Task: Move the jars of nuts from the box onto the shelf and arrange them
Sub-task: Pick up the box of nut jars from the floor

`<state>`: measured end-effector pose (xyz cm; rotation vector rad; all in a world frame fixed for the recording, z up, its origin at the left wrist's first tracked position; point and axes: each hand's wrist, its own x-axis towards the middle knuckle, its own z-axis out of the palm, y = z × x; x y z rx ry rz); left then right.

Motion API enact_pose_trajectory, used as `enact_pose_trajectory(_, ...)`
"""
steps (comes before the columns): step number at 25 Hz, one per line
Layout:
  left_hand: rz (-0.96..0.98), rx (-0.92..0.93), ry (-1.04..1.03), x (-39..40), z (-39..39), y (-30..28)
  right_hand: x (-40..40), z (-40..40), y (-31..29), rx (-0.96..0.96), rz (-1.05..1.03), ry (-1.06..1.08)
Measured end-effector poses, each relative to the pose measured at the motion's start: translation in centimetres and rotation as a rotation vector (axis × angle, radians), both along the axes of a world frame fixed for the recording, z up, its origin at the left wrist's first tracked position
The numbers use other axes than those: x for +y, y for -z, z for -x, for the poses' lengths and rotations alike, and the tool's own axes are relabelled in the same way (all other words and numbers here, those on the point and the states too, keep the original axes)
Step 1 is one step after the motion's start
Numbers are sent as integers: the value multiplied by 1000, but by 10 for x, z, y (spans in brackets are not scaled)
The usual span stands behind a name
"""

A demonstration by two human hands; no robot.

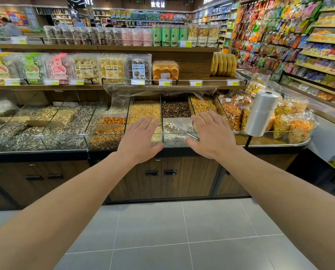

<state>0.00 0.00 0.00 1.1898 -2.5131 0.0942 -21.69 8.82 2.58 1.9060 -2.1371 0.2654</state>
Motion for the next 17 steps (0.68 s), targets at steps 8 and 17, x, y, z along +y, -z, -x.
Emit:
enact_pose_trajectory(8, -96, -99, 175, 31, 90, 50, 64, 72, 58, -44, -35, 155)
enact_pose_trajectory(17, -168, -141, 449, 153, 354, 111, 240, 285, 134, -161, -159, 491)
